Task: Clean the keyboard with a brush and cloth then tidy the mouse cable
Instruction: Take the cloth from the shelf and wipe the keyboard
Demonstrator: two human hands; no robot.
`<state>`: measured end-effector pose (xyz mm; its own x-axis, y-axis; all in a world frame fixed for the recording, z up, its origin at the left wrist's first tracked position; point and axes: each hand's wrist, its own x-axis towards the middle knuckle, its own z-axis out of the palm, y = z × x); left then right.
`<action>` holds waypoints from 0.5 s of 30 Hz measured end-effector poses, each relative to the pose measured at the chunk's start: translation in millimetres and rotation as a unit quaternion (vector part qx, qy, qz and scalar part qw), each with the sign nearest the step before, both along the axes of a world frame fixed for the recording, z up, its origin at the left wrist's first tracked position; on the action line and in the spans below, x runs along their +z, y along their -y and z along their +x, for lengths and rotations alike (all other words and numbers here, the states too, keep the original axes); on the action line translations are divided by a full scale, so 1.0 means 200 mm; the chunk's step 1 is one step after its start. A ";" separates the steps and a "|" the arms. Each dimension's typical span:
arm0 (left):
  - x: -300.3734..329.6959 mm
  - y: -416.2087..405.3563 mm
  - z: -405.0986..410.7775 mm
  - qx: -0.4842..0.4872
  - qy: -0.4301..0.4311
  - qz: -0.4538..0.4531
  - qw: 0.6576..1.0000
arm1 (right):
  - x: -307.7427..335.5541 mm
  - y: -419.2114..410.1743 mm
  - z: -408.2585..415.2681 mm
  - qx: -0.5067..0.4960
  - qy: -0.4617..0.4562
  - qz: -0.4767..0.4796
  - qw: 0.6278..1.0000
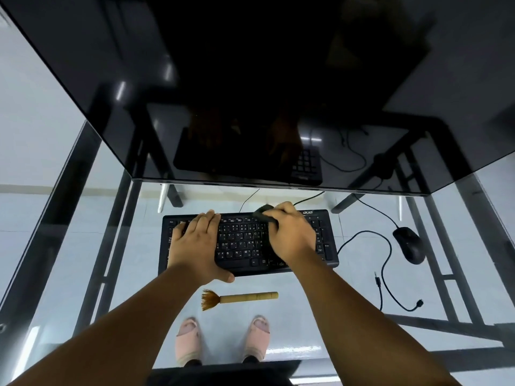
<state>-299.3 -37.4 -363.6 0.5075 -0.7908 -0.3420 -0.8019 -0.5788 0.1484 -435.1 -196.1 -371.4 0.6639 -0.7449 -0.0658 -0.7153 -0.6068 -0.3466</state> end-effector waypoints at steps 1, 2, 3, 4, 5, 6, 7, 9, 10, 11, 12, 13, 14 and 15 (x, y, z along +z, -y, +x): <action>0.00 0.00 0.00 0.001 0.000 0.001 1.000 | 0.00 0.02 -0.04 -0.010 -0.005 -0.005 1.000; 0.00 0.00 0.00 0.000 0.000 0.003 1.000 | 0.00 0.06 -0.09 -0.034 -0.011 -0.009 0.999; 0.00 0.00 0.00 -0.001 0.000 0.005 1.000 | 0.00 0.10 -0.14 -0.068 -0.011 -0.008 0.998; 0.00 0.00 0.00 -0.002 -0.001 0.007 1.000 | -0.01 0.14 -0.18 -0.108 -0.003 -0.006 0.994; 0.00 0.01 0.00 -0.002 -0.001 0.008 1.000 | -0.01 0.18 -0.22 -0.149 0.008 -0.004 0.989; 0.00 0.01 0.00 -0.001 -0.001 0.008 1.000 | -0.02 0.21 -0.23 -0.180 0.016 -0.002 0.984; 0.01 0.01 0.00 0.000 -0.001 0.008 1.000 | -0.02 0.22 -0.23 -0.195 0.023 -0.002 0.981; 0.01 0.01 0.01 0.000 0.002 0.012 1.000 | -0.02 0.19 -0.19 -0.168 0.040 -0.006 0.985; 0.01 0.02 0.01 0.000 0.003 0.013 1.000 | -0.03 0.17 -0.18 -0.133 0.045 -0.006 0.990; 0.01 0.02 0.00 0.001 0.003 0.016 1.000 | -0.03 0.14 -0.18 -0.096 0.044 -0.007 0.994; 0.01 0.02 0.00 0.001 0.003 0.019 1.000 | -0.03 0.13 -0.19 -0.070 0.039 -0.011 0.997; 0.01 0.02 0.00 0.002 0.003 0.022 1.000 | -0.03 0.13 -0.22 -0.061 0.030 -0.016 0.998; 0.01 0.02 -0.01 0.003 0.003 0.025 1.000 | -0.02 0.14 -0.26 -0.069 0.019 -0.020 0.997; 0.01 0.02 -0.01 0.004 0.003 0.029 1.000 | -0.02 0.17 -0.29 -0.089 0.010 -0.022 0.996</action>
<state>-300.7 -41.7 -361.5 0.5156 -0.7662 -0.3836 -0.7981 -0.5923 0.1105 -493.4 -229.2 -375.2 0.5223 -0.8525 -0.0185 -0.8059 -0.4864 -0.3377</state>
